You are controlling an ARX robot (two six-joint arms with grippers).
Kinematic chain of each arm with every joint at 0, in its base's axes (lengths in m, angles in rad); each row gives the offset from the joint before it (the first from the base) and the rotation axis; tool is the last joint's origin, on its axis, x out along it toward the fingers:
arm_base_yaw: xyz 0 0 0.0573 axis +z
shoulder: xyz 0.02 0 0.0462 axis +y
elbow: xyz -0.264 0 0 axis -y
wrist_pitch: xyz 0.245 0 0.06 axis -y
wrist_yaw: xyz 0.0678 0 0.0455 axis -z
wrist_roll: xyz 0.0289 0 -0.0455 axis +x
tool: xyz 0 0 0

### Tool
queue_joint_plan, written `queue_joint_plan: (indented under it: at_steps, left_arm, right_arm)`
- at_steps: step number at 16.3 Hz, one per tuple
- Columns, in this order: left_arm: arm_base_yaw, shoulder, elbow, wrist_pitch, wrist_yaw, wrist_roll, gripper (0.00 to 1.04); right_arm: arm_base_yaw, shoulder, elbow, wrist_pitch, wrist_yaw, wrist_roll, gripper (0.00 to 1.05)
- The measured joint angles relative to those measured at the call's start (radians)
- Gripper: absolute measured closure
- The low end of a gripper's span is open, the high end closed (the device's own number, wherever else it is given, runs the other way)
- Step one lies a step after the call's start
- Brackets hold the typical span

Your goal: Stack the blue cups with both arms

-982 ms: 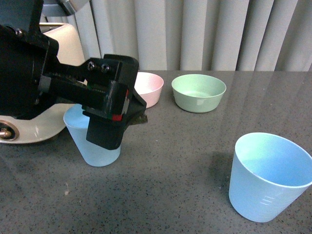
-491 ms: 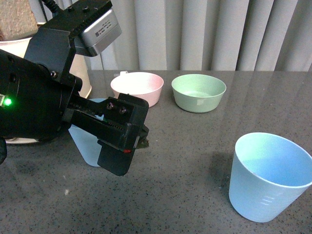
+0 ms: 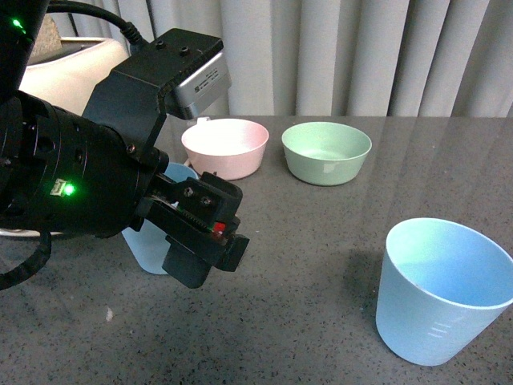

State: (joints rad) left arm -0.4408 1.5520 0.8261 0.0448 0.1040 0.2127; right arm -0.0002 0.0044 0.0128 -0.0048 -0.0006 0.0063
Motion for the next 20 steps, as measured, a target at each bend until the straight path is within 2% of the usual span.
queue_joint_plan:
  at_steps: [5,6,11,14,15,20]
  left_arm:
    - [-0.003,-0.003,0.015,-0.031,0.019,0.029,0.97]
    - [-0.002,-0.019,0.018,-0.035,0.022,0.031,1.03]
    - [-0.032,-0.08,0.034,-0.085,0.061,0.044,1.03]
    - [-0.082,-0.066,0.068,-0.081,0.061,0.051,1.03]
    - [-0.146,-0.017,0.097,-0.067,0.054,0.052,1.03]
    - [-0.209,0.069,0.139,-0.061,0.048,0.058,1.03]
  right_arm:
    - [0.0,0.0,0.0,0.0,0.0,0.0,0.07]
    - [0.0,0.0,0.0,0.0,0.0,0.0,0.07]
    - [0.0,0.0,0.0,0.0,0.0,0.0,0.07]
    - [0.0,0.0,0.0,0.0,0.0,0.0,0.07]
    - [0.0,0.0,0.0,0.0,0.0,0.0,0.07]
    - [0.0,0.0,0.0,0.0,0.0,0.0,0.07]
